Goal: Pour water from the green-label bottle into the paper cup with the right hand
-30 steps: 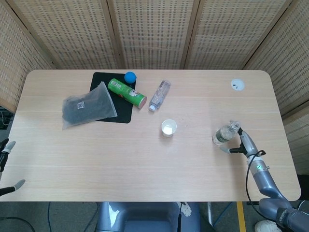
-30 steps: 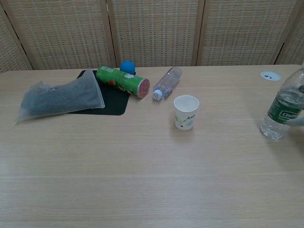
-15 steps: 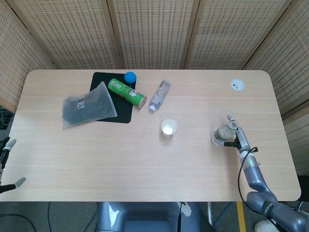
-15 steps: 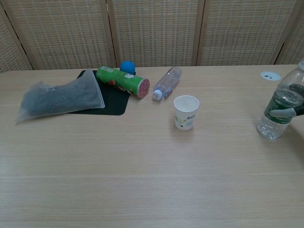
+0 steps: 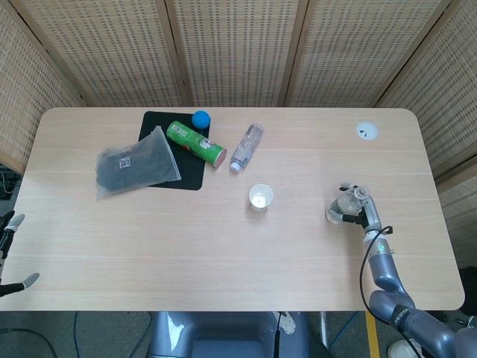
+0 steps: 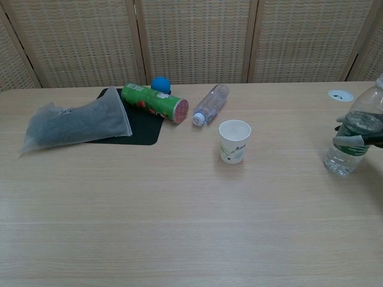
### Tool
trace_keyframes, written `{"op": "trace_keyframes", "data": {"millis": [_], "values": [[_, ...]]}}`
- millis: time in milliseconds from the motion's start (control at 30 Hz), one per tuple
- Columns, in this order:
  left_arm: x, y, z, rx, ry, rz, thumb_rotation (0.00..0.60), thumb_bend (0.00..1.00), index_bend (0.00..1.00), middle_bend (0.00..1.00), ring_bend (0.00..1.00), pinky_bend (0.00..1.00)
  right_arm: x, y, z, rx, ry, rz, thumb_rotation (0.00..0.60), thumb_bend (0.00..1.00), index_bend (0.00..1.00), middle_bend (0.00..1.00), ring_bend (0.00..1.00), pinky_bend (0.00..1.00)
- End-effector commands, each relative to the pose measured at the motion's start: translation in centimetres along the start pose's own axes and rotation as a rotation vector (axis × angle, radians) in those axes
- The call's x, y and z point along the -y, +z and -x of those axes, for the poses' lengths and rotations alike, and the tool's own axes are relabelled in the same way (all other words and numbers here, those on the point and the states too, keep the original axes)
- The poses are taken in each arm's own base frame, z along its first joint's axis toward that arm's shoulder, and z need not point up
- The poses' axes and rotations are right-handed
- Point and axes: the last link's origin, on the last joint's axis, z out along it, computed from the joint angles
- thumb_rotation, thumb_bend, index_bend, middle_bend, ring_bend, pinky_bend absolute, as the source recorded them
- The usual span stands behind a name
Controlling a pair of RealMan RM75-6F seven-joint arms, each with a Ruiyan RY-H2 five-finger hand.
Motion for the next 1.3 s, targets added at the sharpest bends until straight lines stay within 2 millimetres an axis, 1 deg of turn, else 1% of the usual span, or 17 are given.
{"op": "trace_keyframes", "data": {"millis": [33,67,167,300,400,433,500,567,600,733,933,1100,1167,1233,1300], "values": [[0.0,0.0,0.0,0.001,0.000,0.000,0.600,0.05,0.00,0.00,0.00,0.00,-0.1,0.2,0.2,-0.008,0.012,-0.007,0.600,0.19,0.52,0.48,0.36,0.56],[0.0,0.0,0.0,0.001,0.000,0.000,0.600,0.05,0.00,0.00,0.00,0.00,-0.1,0.2,0.2,-0.011,0.016,-0.013,0.600,0.29,0.56,0.52,0.39,0.61],[0.0,0.1,0.1,0.001,-0.001,0.000,0.600,0.05,0.00,0.00,0.00,0.00,0.3,0.1,0.3,-0.026,0.026,-0.052,0.600,0.44,0.59,0.56,0.43,0.69],[0.0,0.1,0.1,0.003,-0.003,0.002,0.600,0.05,0.00,0.00,0.00,0.00,1.3,0.0,0.3,-0.039,-0.018,-0.126,0.600,0.51,0.60,0.57,0.44,0.70],[0.0,0.1,0.0,0.004,-0.006,0.003,0.600,0.05,0.00,0.00,0.00,0.00,2.5,-0.2,0.4,-0.040,-0.054,-0.190,0.600,0.53,0.60,0.57,0.44,0.70],[0.0,0.1,0.0,0.004,-0.007,0.003,0.600,0.05,0.00,0.00,0.00,0.00,3.3,-0.3,0.4,-0.039,-0.087,-0.231,0.600,0.53,0.60,0.57,0.44,0.70],[0.0,0.1,0.0,0.004,-0.010,0.003,0.600,0.05,0.00,0.00,0.00,0.00,4.2,-0.4,0.5,-0.039,-0.154,-0.273,0.600,0.54,0.60,0.57,0.44,0.70],[0.0,0.1,-0.2,0.002,-0.015,0.006,0.600,0.05,0.00,0.00,0.00,0.00,6.8,-0.2,0.6,-0.060,-0.400,-0.384,0.600,0.54,0.60,0.57,0.44,0.70],[0.1,0.1,-0.2,0.002,-0.018,0.006,0.600,0.05,0.00,0.00,0.00,0.00,7.7,0.0,0.6,-0.085,-0.496,-0.403,0.600,0.54,0.60,0.57,0.44,0.70],[0.2,0.2,-0.4,0.003,-0.025,0.005,0.600,0.05,0.00,0.00,0.00,0.00,9.4,-0.1,1.4,-0.109,-0.652,-0.421,0.600,0.54,0.60,0.57,0.44,0.70],[0.3,0.2,-0.5,0.002,-0.032,0.003,0.600,0.05,0.00,0.00,0.00,0.00,10.9,-0.1,2.7,-0.110,-0.773,-0.413,0.600,0.55,0.60,0.57,0.44,0.70],[0.4,0.4,-0.5,0.009,-0.037,-0.001,0.600,0.05,0.00,0.00,0.00,0.00,12.2,0.1,4.3,-0.131,-0.934,-0.412,0.600,0.56,0.60,0.57,0.45,0.71],[0.5,0.5,-0.5,0.010,-0.038,-0.002,0.600,0.05,0.00,0.00,0.00,0.00,12.5,0.2,5.0,-0.140,-0.981,-0.401,0.600,0.56,0.60,0.57,0.45,0.71],[0.6,0.6,-0.5,0.014,-0.041,-0.009,0.600,0.05,0.00,0.00,0.00,0.00,12.5,0.5,6.2,-0.136,-1.071,-0.376,0.600,0.57,0.60,0.57,0.45,0.71],[0.7,0.7,-0.5,0.016,-0.041,-0.012,0.600,0.05,0.00,0.00,0.00,0.00,12.7,0.5,6.8,-0.137,-1.103,-0.351,0.600,0.59,0.60,0.57,0.45,0.72]]}}
